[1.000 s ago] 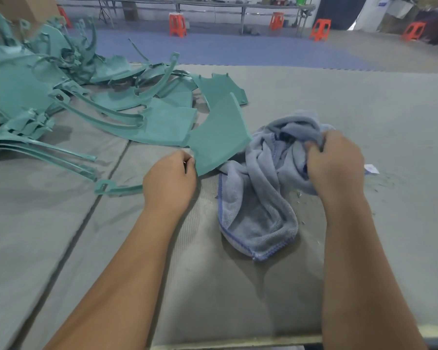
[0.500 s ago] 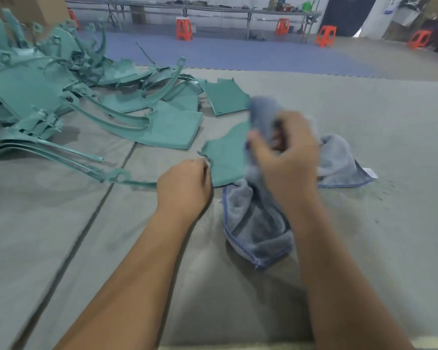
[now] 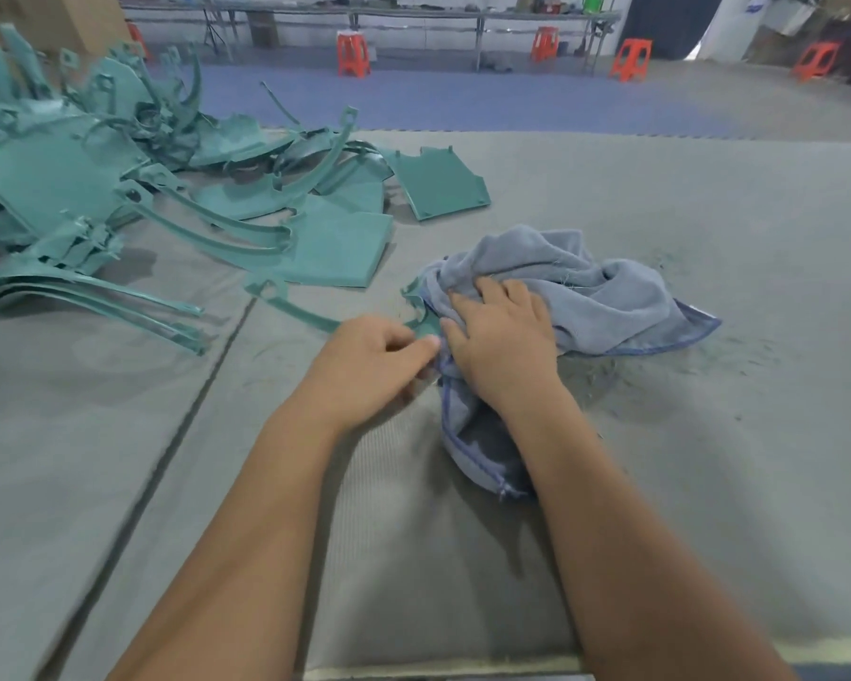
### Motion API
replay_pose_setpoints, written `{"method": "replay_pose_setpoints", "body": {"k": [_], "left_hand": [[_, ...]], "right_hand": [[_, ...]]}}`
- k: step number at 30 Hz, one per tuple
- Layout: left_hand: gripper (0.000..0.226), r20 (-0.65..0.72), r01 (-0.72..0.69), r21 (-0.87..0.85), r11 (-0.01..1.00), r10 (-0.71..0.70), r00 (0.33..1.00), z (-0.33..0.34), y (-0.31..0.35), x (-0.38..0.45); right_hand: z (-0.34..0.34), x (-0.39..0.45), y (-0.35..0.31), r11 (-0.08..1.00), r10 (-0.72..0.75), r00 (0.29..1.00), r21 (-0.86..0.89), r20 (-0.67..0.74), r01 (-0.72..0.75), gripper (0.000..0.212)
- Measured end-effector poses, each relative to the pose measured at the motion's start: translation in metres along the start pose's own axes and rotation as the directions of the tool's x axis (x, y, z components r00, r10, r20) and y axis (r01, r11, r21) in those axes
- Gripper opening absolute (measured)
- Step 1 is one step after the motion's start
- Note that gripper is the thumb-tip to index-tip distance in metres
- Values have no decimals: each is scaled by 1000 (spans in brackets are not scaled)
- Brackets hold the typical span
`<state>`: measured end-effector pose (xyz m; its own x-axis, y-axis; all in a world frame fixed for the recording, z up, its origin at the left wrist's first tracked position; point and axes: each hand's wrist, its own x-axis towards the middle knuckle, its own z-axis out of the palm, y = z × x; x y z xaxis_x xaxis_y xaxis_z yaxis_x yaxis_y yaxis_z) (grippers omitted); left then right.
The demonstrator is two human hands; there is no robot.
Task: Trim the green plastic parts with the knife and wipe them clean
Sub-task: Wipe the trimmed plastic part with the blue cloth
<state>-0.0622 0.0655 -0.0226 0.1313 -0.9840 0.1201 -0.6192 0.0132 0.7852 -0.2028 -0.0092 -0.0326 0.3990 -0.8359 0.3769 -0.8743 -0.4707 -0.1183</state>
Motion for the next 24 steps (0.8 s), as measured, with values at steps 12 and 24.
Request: {"method": "replay_pose_setpoints", "body": {"k": [12, 24], "left_hand": [[42, -441, 287, -122, 950, -311, 842, -14, -14, 10], [15, -97, 133, -789, 600, -336, 937, 4, 1, 18]], "right_hand": [[-54, -9, 32, 629, 705, 455, 776, -544, -48, 37], [-54, -8, 8, 679, 2, 924, 678, -382, 279, 12]]}}
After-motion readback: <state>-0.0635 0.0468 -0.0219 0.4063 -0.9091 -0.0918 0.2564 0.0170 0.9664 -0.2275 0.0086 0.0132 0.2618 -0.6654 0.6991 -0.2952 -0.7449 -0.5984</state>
